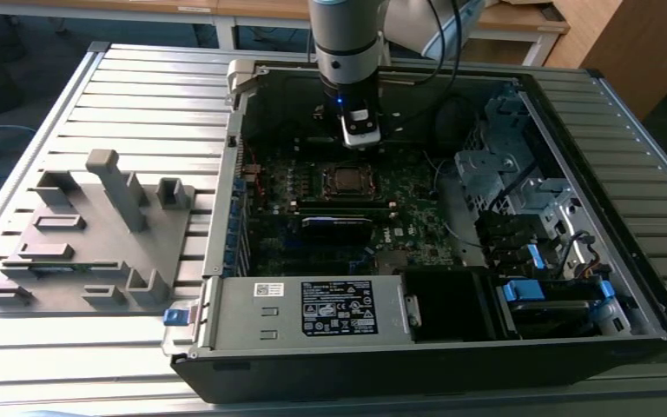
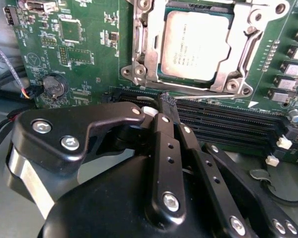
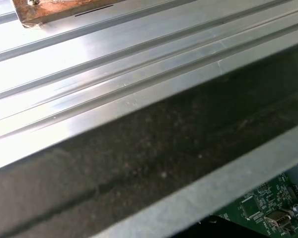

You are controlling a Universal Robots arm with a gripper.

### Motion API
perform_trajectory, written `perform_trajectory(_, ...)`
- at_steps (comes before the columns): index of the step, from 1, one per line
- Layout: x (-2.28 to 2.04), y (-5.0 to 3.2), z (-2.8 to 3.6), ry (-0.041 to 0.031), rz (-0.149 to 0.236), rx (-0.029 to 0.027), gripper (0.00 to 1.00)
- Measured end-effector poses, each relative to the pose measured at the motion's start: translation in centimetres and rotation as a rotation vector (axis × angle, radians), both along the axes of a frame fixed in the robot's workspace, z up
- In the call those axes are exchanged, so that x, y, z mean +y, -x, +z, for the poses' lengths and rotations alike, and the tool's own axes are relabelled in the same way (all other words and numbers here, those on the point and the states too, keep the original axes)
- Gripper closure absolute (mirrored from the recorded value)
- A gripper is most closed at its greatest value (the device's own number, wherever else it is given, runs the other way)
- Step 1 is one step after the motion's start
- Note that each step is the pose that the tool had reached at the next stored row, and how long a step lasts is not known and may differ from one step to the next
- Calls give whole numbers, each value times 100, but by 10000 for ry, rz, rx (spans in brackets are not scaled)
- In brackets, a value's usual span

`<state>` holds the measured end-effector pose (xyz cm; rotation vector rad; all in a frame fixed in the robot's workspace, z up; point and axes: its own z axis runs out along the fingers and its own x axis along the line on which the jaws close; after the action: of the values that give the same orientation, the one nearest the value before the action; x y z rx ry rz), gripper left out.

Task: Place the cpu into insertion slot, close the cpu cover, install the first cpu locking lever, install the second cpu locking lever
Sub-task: 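Install the first cpu locking lever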

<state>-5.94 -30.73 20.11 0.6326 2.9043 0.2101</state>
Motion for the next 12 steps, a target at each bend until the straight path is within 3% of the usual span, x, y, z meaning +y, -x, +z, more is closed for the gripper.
perform_trajectory(12, 33, 9, -9, -2, -18, -20, 89)
